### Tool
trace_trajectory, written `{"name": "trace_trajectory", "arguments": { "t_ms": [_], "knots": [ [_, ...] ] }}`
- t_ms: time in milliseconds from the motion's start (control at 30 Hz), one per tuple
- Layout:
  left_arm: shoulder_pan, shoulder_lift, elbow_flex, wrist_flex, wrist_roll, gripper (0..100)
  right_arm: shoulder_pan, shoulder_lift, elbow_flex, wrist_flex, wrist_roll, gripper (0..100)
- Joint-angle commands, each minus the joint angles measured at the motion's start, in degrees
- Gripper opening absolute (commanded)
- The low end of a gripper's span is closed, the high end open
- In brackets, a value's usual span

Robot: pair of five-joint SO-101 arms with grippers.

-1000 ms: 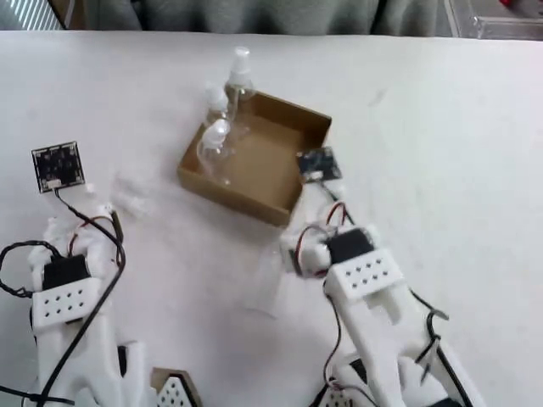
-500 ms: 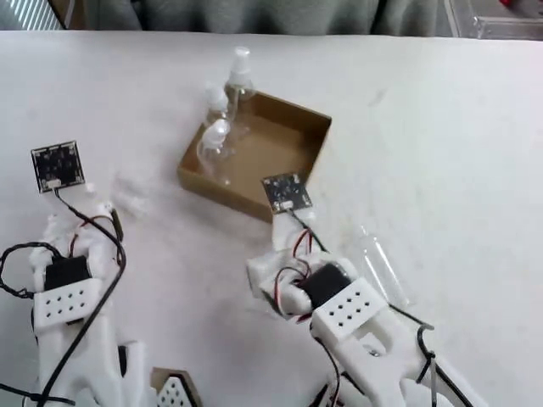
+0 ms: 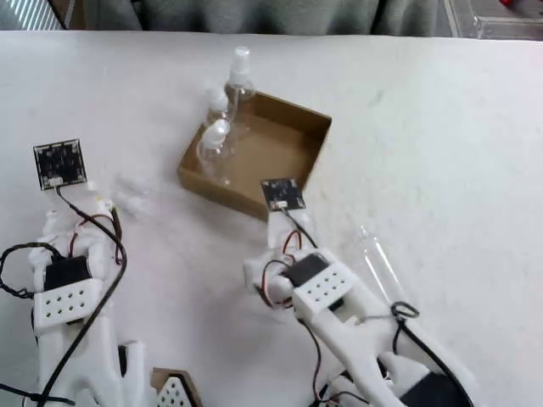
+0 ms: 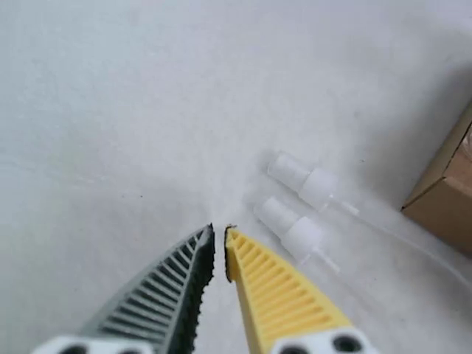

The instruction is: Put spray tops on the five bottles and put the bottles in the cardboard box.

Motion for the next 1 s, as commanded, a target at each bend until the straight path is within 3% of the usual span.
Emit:
{"name": "trace_trajectory", "arguments": {
  "t_ms": [0,67,167,333,567,833,967],
  "knots": [
    [0.7,-1.5,-0.3,-1.3,-0.5,4,0.5,3.9,-3.6,0.5,1.1,45.0],
    [0.7,-1.5,-0.3,-1.3,-0.5,4,0.7,5.2,-3.8,0.5,4.9,40.6],
    [0.7,-1.5,-0.3,-1.3,-0.5,4,2.2,5.4,-4.0,0.5,9.7,25.9],
    [0.7,-1.5,-0.3,-1.1,-0.5,4,11.6,1.8,-3.8,2.9,15.9,1.3],
    [0.8,-1.5,-0.2,-1.0,-0.5,4,26.1,-1.9,-3.6,10.2,28.0,5.8],
    [1.9,-1.9,0.8,-1.4,-0.7,4,29.8,-1.5,-3.6,14.0,28.7,7.4],
    [1.9,-1.9,0.8,-1.4,-0.7,4,29.8,-1.5,-3.6,13.8,28.3,19.4]
  ]
}}
